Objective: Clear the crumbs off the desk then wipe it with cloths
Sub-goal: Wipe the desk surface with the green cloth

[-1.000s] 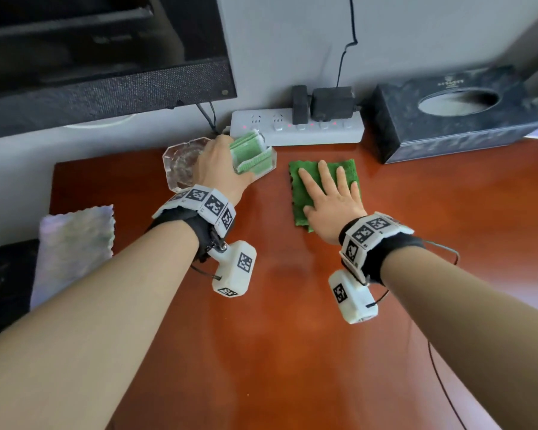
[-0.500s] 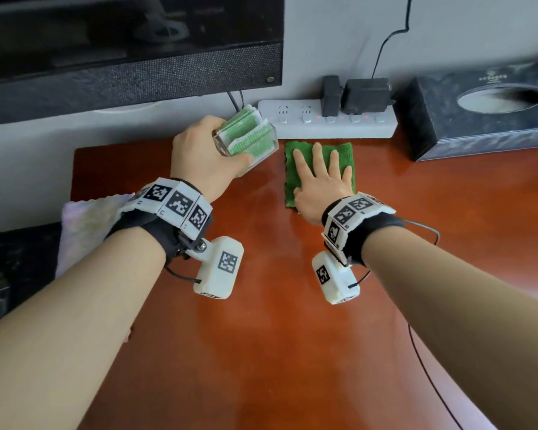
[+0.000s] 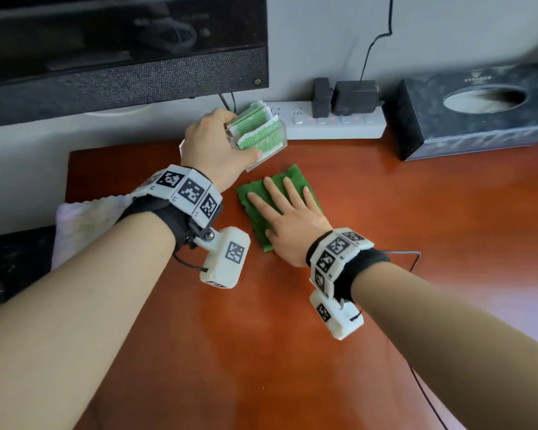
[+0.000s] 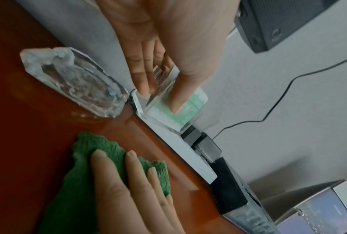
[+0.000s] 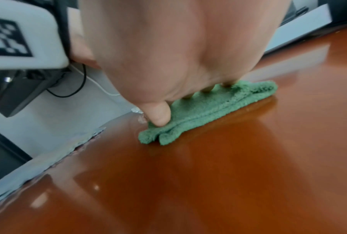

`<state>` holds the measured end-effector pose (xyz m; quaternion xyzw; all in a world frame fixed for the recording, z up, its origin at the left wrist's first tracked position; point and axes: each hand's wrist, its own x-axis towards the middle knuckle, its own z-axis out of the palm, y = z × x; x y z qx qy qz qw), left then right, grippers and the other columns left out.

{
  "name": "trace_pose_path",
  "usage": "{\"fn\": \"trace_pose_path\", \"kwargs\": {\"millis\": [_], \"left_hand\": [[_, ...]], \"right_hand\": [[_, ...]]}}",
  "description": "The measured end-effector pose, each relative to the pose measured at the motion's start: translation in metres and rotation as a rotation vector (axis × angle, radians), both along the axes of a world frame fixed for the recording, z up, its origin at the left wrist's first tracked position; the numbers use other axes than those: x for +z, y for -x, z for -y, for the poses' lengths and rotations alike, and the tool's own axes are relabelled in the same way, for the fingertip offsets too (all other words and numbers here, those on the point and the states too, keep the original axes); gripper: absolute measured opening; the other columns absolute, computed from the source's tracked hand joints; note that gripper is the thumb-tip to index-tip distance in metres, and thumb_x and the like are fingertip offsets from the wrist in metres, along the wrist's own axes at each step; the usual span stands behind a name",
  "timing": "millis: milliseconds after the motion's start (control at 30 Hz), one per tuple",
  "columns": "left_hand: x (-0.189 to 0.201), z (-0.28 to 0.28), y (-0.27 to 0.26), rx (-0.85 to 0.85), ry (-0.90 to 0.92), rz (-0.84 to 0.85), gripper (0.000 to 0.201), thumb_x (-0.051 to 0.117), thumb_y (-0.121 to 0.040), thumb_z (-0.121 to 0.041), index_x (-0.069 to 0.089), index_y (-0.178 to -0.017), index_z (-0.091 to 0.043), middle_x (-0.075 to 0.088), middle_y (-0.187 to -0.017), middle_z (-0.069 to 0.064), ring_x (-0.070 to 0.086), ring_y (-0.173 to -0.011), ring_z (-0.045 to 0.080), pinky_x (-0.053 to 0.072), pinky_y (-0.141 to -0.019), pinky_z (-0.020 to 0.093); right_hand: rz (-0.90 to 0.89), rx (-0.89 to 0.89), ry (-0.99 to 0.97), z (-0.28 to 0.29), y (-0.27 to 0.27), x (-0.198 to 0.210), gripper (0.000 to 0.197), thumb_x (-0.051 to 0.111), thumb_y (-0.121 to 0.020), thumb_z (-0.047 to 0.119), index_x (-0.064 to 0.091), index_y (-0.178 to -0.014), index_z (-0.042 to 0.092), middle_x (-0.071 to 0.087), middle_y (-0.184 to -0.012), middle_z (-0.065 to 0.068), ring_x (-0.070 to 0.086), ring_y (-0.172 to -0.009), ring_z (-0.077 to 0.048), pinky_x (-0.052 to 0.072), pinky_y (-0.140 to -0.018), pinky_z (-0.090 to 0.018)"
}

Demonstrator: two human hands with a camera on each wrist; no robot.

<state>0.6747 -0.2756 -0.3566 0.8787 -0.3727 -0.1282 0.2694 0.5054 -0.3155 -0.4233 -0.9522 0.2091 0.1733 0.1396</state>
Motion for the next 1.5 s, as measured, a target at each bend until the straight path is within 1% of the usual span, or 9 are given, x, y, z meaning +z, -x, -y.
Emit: {"fn": "trace_pose_path", "kwargs": {"millis": [100, 500, 700, 867, 933, 1033, 1167, 1367, 1500], "left_hand": [[-0.006, 0.012, 0.014, -0.061, -0.063, 0.014, 0.05, 0.082, -0.073, -0.036, 0.064, -0.116, -0.019, 0.07, -0.114, 0.001, 0.063, -0.107, 0.022, 0.045, -0.085, 0.027], [-0.039, 0.044, 0.039, -0.148, -0.125, 0.007, 0.068, 0.084, -0.073, -0.037, 0.056, -0.132, -0.015, 0.061, -0.128, 0.007, 0.057, -0.118, 0.027, 0.044, -0.096, 0.035], [-0.039, 0.042, 0.038, -0.204, -0.099, -0.004, 0.067, 0.085, -0.07, -0.035, 0.056, -0.129, -0.021, 0.059, -0.124, 0.006, 0.057, -0.112, 0.026, 0.045, -0.094, 0.036], [-0.031, -0.003, 0.017, -0.25, 0.029, 0.014, 0.064, 0.088, -0.067, -0.028, 0.06, -0.125, -0.024, 0.053, -0.123, -0.002, 0.058, -0.089, 0.015, 0.042, -0.084, 0.023], [-0.029, -0.028, -0.001, -0.233, 0.033, 0.08, 0.063, 0.089, -0.066, -0.032, 0.062, -0.122, -0.024, 0.053, -0.125, -0.002, 0.056, -0.101, 0.019, 0.043, -0.092, 0.03], [-0.029, -0.052, -0.028, -0.135, -0.098, 0.183, 0.082, 0.09, -0.058, -0.044, 0.054, -0.131, -0.027, 0.044, -0.139, 0.0, 0.044, -0.126, 0.028, 0.036, -0.103, 0.046], [-0.038, -0.058, -0.049, -0.129, -0.319, 0.167, 0.114, 0.088, -0.059, -0.054, 0.029, -0.151, -0.021, 0.02, -0.16, 0.004, 0.022, -0.146, 0.026, 0.024, -0.114, 0.049], [-0.055, -0.04, -0.065, -0.209, -0.385, 0.132, 0.121, 0.088, -0.063, -0.05, 0.018, -0.156, -0.016, 0.015, -0.164, 0.006, 0.015, -0.15, 0.022, 0.018, -0.12, 0.041], [-0.054, -0.033, -0.074, -0.227, -0.329, 0.109, 0.117, 0.089, -0.06, -0.05, 0.026, -0.153, -0.014, 0.031, -0.157, 0.005, 0.03, -0.144, 0.024, 0.028, -0.116, 0.041]], "right_hand": [[0.004, -0.002, 0.003, 0.003, 0.028, -0.003, 0.069, 0.032, -0.101, 0.04, -0.014, -0.153, 0.04, -0.02, -0.162, 0.005, -0.015, -0.15, -0.028, -0.006, -0.121, -0.05], [-0.028, -0.091, 0.035, 0.024, 0.082, -0.001, 0.068, 0.028, -0.102, 0.041, -0.018, -0.152, 0.039, -0.022, -0.162, 0.003, -0.015, -0.15, -0.03, -0.005, -0.121, -0.05], [-0.031, -0.099, 0.011, 0.015, 0.081, 0.002, 0.07, 0.029, -0.102, 0.039, -0.019, -0.153, 0.035, -0.023, -0.162, 0.001, -0.017, -0.149, -0.032, -0.005, -0.121, -0.053], [-0.037, -0.026, -0.013, 0.0, 0.076, 0.006, 0.07, 0.027, -0.103, 0.039, -0.022, -0.152, 0.034, -0.026, -0.161, 0.0, -0.02, -0.148, -0.032, -0.008, -0.12, -0.052], [-0.026, 0.015, -0.023, -0.01, 0.065, 0.006, 0.07, 0.027, -0.103, 0.039, -0.022, -0.152, 0.034, -0.027, -0.161, 0.0, -0.021, -0.148, -0.032, -0.009, -0.12, -0.052], [-0.002, 0.048, -0.022, -0.027, 0.041, 0.002, 0.069, 0.026, -0.102, 0.038, -0.022, -0.152, 0.034, -0.027, -0.16, -0.001, -0.021, -0.148, -0.033, -0.009, -0.12, -0.054], [0.016, 0.04, -0.011, -0.043, 0.008, -0.003, 0.069, 0.027, -0.102, 0.038, -0.02, -0.153, 0.032, -0.025, -0.161, -0.003, -0.02, -0.148, -0.034, -0.007, -0.119, -0.056], [0.042, -0.032, -0.016, -0.05, 0.0, -0.008, 0.075, 0.031, -0.101, 0.039, -0.018, -0.154, 0.019, -0.02, -0.163, -0.004, -0.016, -0.149, -0.033, 0.0, -0.12, -0.056], [0.013, -0.09, -0.021, -0.053, -0.007, -0.008, 0.076, 0.028, -0.101, 0.04, -0.022, -0.153, 0.013, -0.025, -0.161, -0.004, -0.018, -0.149, -0.033, -0.004, -0.12, -0.053]]}}
